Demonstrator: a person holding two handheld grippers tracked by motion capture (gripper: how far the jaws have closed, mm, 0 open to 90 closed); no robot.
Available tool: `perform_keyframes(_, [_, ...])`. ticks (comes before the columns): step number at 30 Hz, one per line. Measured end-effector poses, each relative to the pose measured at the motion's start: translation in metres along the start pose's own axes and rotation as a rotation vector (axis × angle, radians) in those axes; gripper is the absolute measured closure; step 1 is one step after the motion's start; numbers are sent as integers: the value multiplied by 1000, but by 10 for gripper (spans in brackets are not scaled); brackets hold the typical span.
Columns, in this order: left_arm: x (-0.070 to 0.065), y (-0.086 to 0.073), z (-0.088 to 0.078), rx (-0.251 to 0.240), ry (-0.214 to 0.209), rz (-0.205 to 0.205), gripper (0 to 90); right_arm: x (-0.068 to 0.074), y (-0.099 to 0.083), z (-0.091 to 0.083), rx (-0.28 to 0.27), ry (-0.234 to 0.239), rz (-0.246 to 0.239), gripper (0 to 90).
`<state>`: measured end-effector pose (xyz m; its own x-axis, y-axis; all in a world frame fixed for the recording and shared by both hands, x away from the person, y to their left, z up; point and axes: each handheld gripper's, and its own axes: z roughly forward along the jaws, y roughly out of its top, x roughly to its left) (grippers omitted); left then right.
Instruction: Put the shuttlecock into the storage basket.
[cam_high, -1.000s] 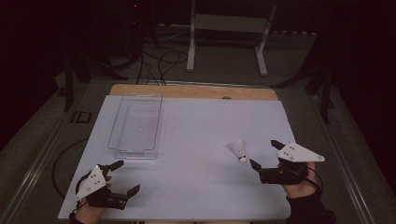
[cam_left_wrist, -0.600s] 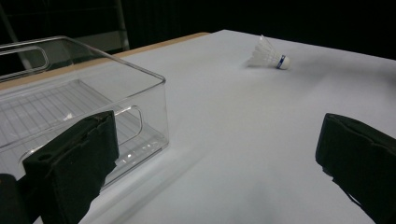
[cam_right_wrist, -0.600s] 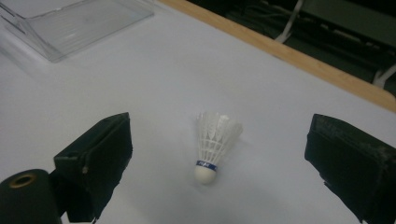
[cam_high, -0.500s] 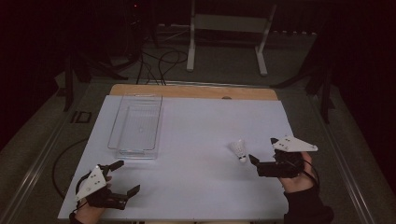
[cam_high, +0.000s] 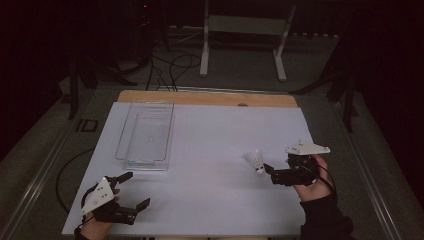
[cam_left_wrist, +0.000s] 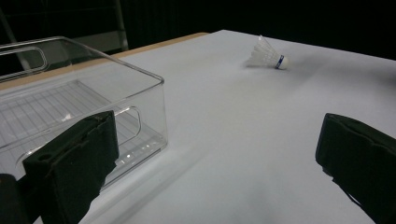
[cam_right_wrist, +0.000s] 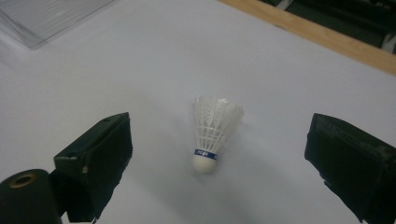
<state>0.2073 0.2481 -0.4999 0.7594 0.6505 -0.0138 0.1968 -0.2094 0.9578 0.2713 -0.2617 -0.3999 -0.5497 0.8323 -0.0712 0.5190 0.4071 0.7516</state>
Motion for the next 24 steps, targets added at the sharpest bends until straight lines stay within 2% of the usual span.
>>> perform_keyframes(5, [0,0,0,0,-1,0,1,-4,0,8,46,18,43,77])
perform_keyframes(12, [0,0,0,0,-3,-1,1,-6,0,16,107,35,52,76])
perform_keyframes(22, [0,0,0,1,-2,-1,0,-9,2,24,173,29,63,76])
perform_keyframes(24, [-1,0,0,1,-3,0,0,-10,1,27,208,21,54,76])
